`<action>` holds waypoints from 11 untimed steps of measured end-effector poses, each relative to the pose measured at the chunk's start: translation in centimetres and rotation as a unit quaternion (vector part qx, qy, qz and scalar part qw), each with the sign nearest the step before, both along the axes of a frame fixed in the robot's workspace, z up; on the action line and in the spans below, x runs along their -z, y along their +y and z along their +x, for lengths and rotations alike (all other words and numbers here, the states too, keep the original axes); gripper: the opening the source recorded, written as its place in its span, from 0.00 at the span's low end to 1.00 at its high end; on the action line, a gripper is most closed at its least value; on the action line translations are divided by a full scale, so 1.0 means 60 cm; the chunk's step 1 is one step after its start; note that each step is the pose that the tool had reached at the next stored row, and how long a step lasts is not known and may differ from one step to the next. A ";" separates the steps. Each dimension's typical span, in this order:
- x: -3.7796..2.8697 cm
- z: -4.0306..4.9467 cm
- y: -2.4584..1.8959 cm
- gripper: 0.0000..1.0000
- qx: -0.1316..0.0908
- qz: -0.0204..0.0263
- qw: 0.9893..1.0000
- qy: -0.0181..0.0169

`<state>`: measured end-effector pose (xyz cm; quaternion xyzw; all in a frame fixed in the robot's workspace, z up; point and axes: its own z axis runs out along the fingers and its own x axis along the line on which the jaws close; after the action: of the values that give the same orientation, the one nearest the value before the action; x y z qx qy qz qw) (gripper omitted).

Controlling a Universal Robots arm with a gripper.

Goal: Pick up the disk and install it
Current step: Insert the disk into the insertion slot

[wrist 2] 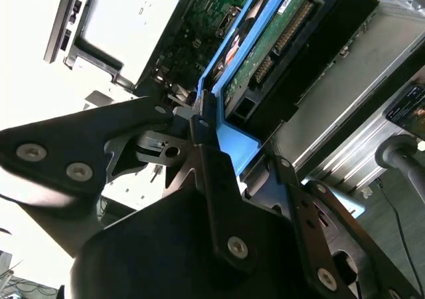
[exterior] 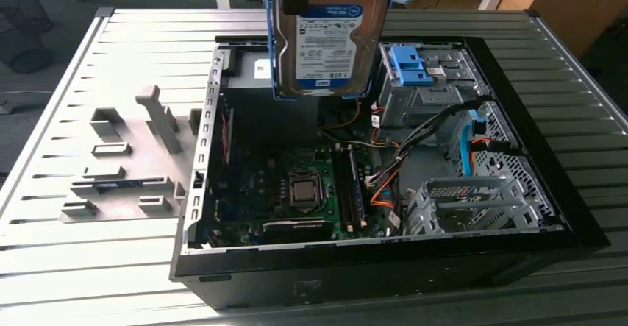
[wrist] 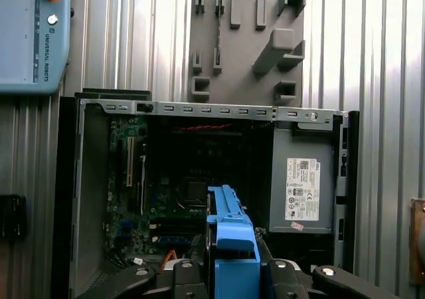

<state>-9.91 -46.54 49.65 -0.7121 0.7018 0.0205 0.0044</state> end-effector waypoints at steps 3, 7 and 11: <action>0.000 0.008 -0.0001 0.37 0.000 0.000 1.000 0.000; 0.001 0.008 -0.0186 0.37 0.000 0.000 1.000 0.000; 0.002 0.009 -0.0351 0.37 0.001 0.000 1.000 0.000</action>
<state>-9.39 -48.65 49.54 -0.7114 0.7025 0.0204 0.0044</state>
